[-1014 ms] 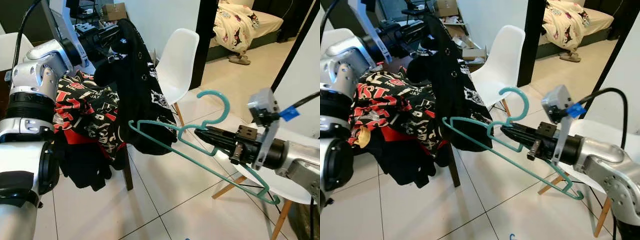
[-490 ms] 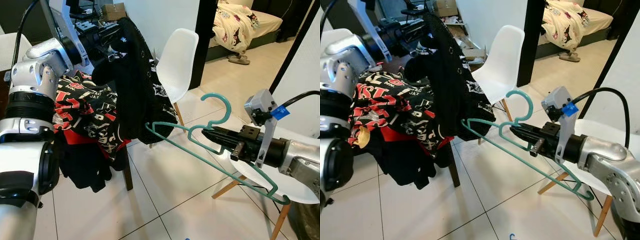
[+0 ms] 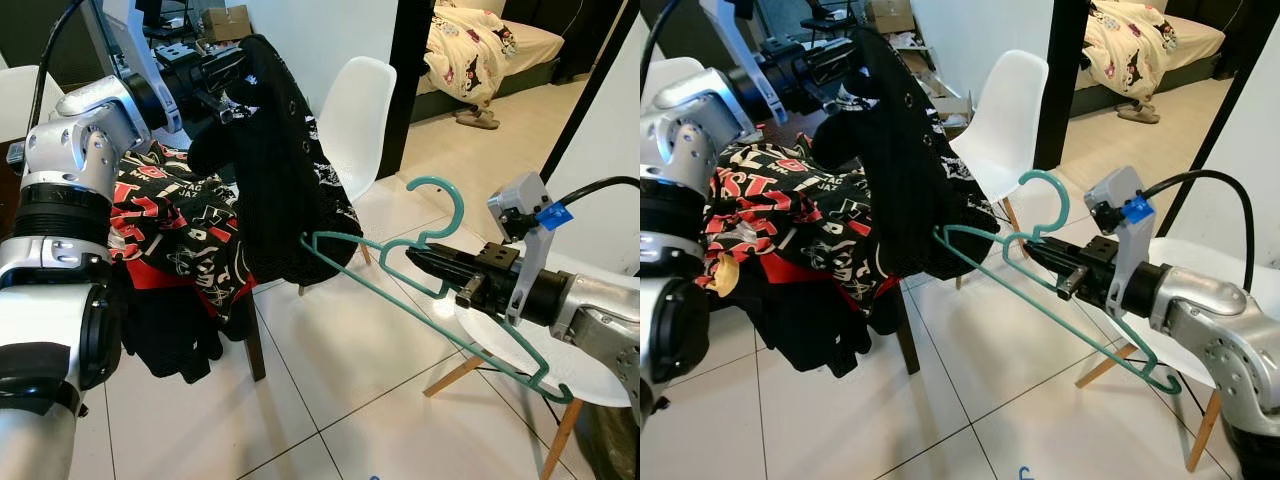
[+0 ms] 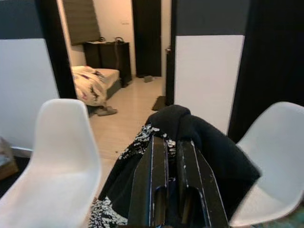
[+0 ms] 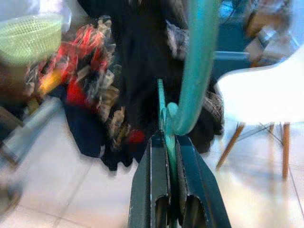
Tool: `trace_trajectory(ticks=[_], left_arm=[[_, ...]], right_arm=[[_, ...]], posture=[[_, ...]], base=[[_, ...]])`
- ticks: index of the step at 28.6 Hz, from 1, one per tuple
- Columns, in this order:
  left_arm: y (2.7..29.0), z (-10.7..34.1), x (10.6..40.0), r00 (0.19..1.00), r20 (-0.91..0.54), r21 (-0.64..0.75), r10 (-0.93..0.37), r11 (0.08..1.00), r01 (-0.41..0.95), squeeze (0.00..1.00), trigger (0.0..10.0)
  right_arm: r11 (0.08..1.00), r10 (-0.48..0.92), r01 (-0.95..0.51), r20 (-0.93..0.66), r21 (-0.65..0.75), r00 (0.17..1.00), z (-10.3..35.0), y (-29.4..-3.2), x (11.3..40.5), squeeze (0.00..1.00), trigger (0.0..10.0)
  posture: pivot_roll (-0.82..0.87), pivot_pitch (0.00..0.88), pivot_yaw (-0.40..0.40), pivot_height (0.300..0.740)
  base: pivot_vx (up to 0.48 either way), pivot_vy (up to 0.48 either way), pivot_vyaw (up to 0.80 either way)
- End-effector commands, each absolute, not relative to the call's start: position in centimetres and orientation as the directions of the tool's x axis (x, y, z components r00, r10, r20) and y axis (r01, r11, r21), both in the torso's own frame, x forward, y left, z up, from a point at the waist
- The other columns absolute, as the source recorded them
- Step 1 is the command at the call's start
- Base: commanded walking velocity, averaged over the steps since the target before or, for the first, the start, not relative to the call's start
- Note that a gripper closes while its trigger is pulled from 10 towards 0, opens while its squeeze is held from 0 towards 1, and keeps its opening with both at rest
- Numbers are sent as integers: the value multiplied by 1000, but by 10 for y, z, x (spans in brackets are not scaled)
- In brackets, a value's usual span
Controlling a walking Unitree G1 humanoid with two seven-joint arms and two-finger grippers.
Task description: Hang hanger
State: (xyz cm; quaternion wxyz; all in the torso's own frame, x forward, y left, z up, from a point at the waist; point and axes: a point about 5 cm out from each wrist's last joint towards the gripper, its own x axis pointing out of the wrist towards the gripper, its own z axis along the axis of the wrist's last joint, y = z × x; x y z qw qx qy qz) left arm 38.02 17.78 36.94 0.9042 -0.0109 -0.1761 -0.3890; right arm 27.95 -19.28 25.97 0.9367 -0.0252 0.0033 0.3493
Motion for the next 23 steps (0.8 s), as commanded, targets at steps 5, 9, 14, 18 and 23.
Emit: trace_trajectory(ticks=[5,9,14,18,23], left_arm=[[173,356,378,627,310,115,-715,683,721,0,10000],[175,355,377,626,290,144,-724,680,719,0,10000],[178,360,372,593,249,212,-765,641,738,0,10000],[178,365,366,545,232,248,-806,591,768,0,10000],[176,377,351,416,190,337,-889,457,823,0,10000]], right_arm=[[784,614,-620,175,-27,770,281,-193,284,0,10000],[766,625,-642,242,-7,743,287,-192,281,0,10000],[756,595,-653,365,47,716,297,-194,282,0,10000],[730,592,-679,425,79,685,301,-191,280,0,10000],[613,549,-766,594,191,588,310,-172,275,0,10000]], posture=[[-32,83,44,740],[-27,84,42,740],[-23,85,42,740],[-17,87,43,740],[-12,91,44,740]], base=[[0,0,0],[0,0,0],[0,0,0],[0,0,0],[0,0,0]])
